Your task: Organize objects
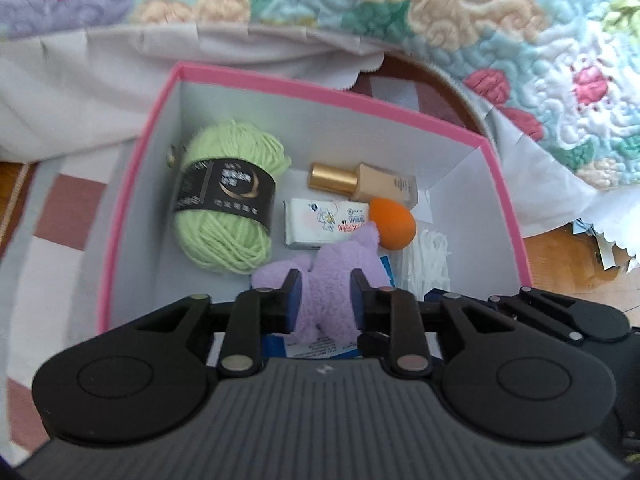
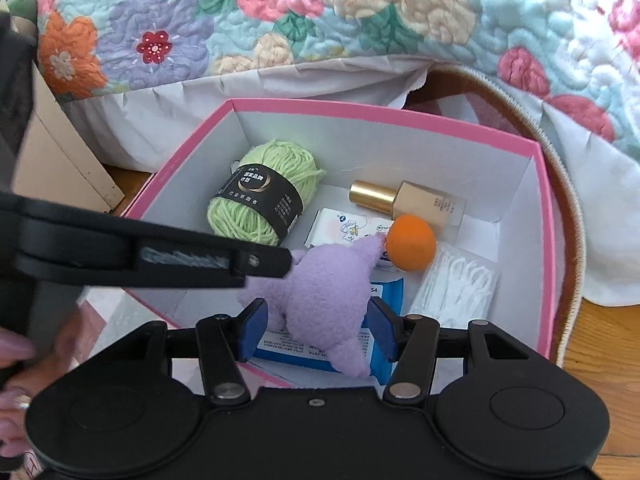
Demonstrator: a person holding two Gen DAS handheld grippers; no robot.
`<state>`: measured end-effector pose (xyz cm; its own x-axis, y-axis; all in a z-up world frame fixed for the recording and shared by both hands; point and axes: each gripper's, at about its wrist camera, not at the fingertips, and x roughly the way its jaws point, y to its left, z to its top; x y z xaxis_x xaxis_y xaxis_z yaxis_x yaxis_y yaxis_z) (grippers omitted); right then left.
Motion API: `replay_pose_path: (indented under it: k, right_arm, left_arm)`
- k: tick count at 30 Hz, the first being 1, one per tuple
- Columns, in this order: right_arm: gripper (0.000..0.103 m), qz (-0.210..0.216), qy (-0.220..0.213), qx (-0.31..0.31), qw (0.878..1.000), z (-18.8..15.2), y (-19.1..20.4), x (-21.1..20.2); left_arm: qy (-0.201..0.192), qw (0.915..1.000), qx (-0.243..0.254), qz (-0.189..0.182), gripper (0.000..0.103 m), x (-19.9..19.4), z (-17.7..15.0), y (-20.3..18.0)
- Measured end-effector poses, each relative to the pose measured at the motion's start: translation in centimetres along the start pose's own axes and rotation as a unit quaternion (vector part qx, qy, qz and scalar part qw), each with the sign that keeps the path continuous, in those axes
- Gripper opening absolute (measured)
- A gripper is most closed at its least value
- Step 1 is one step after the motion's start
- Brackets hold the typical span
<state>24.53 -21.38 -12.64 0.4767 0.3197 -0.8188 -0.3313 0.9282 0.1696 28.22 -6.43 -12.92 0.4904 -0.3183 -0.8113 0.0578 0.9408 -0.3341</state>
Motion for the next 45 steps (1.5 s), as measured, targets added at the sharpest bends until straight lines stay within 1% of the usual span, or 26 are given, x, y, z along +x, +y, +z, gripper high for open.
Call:
replay_pose_path:
  k: [2,4,7,8,10,12,14,17,19,25,31,35,37,39,45]
  right_arm:
    - [0.060,0.001,0.003,0.001,1.000,0.0,0.2,-0.5]
    - [0.060,0.001,0.000,0.005,1.000,0.0,0.3,-1.2]
    - [0.060,0.001,-0.010,0.017,1.000,0.1,0.5,-2.4]
    - [0.060,0.002,-0.013,0.022,1.000,0.1,0.6,-2.7]
    - [0.060,0.010,-0.016,0.027,0.999,0.1,0.7,-3.5]
    - [0.061,0.009,-0.018,0.025,0.999,0.3,1.0,-4.3]
    - [0.061,0.007,-0.024,0.020,0.999,0.3,1.3,-5.3]
    - [0.062,0.001,-0.034,0.013,0.999,0.5,1.8,-7.2]
    - [0.063,-0.001,-0.040,0.013,0.999,0.5,2.3,-8.6]
    - [0.065,-0.010,-0.056,0.002,0.998,0.4,4.1,-12.9]
    - [0.068,-0.020,-0.073,-0.011,0.997,-0.4,6.4,-17.4]
    - [0.069,-0.038,-0.077,-0.014,0.996,-1.2,7.6,-19.8]
    - [0.071,-0.044,-0.077,-0.014,0.996,-1.7,8.0,-20.6]
    - [0.072,-0.043,-0.079,-0.017,0.996,-2.4,8.4,-21.4]
    - [0.075,-0.049,-0.083,-0.005,0.995,-4.6,9.0,-22.3]
  left_arm:
    - [-0.001,1.0000,0.002,-0.001,0.038,-1.5,0.1,0.0]
    - [-0.002,1.0000,0.008,0.001,0.041,-2.8,0.1,-0.1]
    - [-0.006,0.9998,0.017,0.013,0.045,-4.9,0.2,-0.6]
    - [-0.007,0.9997,0.016,0.017,0.047,-5.5,0.1,-0.7]
    - [-0.011,0.9994,0.015,0.029,0.050,-7.1,0.1,-0.9]
    - [-0.013,0.9992,0.016,0.035,0.056,-8.4,0.0,-1.1]
    - [-0.007,0.9988,0.020,0.044,0.059,-9.9,-0.2,-1.4]
    - [-0.006,0.9977,0.029,0.062,0.061,-11.8,-0.7,-2.1]
    - [-0.007,0.9972,0.034,0.066,0.062,-13.4,-1.0,-2.4]
    - [-0.028,0.9957,0.050,0.073,0.069,-18.2,-1.8,-3.1]
    - [-0.040,0.9926,0.078,0.084,0.071,-22.4,-3.5,-3.8]
    - [-0.041,0.9920,0.082,0.087,0.071,-24.3,-5.1,-3.8]
    - [-0.043,0.9914,0.085,0.090,0.072,-25.0,-5.8,-3.6]
    - [-0.046,0.9910,0.085,0.092,0.077,-25.7,-6.7,-3.5]
    - [-0.042,0.9910,0.083,0.096,0.078,-26.4,-9.1,-3.4]
